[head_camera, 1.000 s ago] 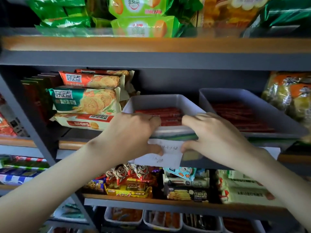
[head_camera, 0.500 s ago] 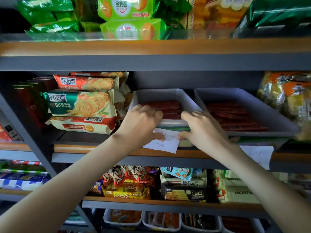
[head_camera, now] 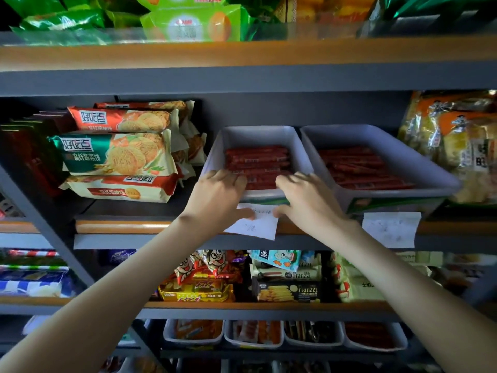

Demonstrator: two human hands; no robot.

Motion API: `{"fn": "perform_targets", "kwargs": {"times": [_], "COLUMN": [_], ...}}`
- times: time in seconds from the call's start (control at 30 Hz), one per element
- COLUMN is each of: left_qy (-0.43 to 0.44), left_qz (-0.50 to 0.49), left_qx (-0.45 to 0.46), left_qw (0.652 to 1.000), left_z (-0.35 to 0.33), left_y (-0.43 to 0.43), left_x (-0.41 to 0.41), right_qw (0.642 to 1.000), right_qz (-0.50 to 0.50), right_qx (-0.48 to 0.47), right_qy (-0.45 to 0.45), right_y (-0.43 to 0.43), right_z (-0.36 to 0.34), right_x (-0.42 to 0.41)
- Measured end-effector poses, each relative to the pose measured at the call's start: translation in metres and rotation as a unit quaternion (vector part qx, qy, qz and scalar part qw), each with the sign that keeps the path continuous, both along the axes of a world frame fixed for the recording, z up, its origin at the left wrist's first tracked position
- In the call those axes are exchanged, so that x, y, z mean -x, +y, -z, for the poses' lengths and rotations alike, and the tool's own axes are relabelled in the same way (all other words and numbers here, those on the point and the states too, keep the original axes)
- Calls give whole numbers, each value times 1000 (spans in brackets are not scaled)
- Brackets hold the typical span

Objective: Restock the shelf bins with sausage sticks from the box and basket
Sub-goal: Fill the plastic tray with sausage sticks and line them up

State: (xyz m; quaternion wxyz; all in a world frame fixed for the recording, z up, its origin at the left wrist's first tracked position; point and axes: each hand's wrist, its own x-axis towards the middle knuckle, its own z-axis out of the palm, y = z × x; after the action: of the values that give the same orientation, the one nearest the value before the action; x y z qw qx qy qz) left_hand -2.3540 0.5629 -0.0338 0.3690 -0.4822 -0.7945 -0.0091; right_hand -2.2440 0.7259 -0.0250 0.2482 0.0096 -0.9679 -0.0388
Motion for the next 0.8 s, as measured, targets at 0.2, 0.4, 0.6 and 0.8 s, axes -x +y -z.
{"fn": "perform_targets", "kwargs": {"times": [0.2,0.4,0.6,0.8], "left_qy": [-6,-7,0,-31], "left_qz": [18,60,48,55], "left_qx": [-6,-40,-58,-81], "left_qw": [1000,997,997,995], "left_z": [6,3,13,19], "left_y": [-2,-3,5,26], "left_x": [-1,3,-8,-17], "right_qw": [1000,998,998,994], "right_qz": [-5,-44,-31,-25], "right_qx": [26,21,-35,-48], "right_qy": [-3,-39,32,99], "right_y": [5,10,12,10], "right_z": [6,-5,16,26], "right_x": [-2,4,0,-2]}}
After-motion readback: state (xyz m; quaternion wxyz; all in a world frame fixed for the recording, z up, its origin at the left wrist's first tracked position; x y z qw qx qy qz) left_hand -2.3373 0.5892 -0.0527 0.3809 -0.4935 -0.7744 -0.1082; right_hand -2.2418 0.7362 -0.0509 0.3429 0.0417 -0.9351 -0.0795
